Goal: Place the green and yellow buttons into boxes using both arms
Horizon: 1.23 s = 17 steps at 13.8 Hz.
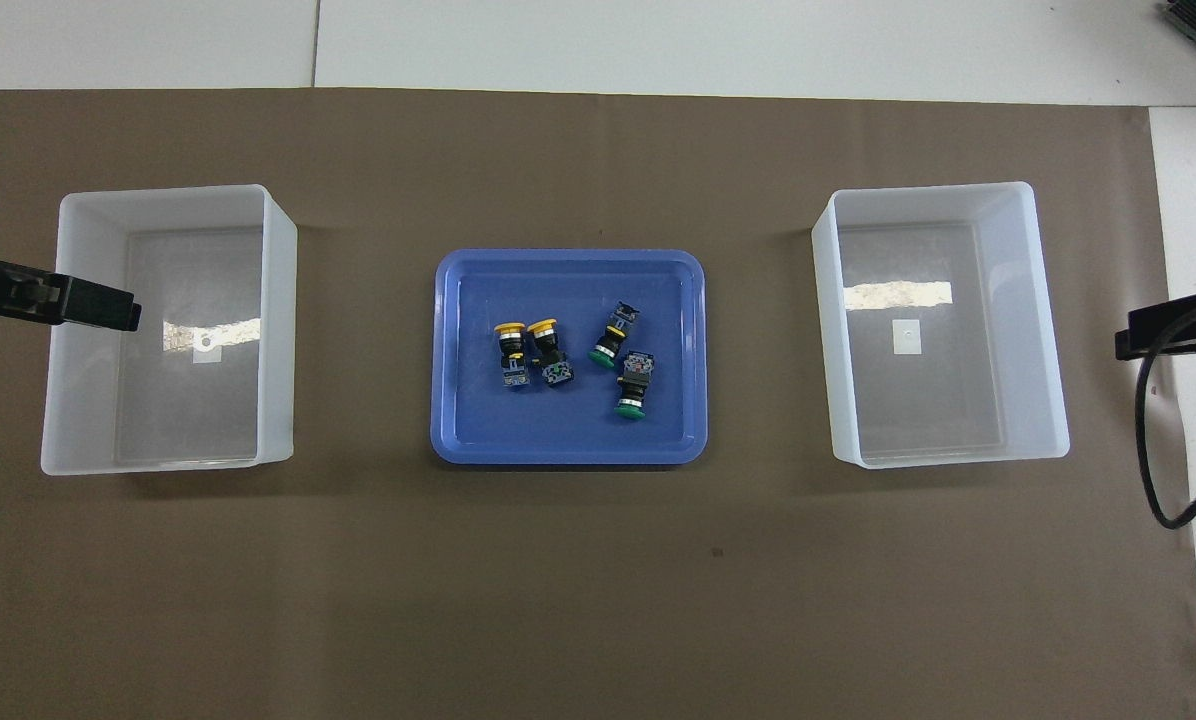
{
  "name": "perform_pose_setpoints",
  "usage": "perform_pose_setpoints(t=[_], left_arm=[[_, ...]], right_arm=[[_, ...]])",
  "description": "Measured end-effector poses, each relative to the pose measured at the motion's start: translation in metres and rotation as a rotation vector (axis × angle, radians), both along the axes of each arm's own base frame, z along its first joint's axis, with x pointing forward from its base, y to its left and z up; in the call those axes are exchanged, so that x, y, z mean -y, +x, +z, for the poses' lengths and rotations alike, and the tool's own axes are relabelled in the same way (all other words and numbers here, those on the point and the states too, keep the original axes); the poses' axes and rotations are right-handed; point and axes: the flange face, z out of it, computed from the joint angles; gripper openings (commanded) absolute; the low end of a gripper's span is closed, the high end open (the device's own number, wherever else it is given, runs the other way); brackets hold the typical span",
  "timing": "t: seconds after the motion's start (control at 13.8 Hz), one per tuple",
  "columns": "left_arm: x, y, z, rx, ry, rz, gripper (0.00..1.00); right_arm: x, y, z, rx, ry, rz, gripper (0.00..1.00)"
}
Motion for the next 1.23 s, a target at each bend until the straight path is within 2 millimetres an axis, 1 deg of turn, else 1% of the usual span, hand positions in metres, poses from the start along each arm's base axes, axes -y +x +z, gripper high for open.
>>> perform_pose_setpoints(t=[0.72,1.23], left_arm=[[0.0000,0.0000,0.0000,0.000,0.000,0.000,1.00],[0.0000,0.0000,0.0000,0.000,0.000,0.000,1.00]], right_arm=[[0.0081,0.0009,0.0006,0.011,-0.005,-0.014,1.00],[0.0054,0.0004,-0.0024,0.000,-0.005,-0.009,1.00]])
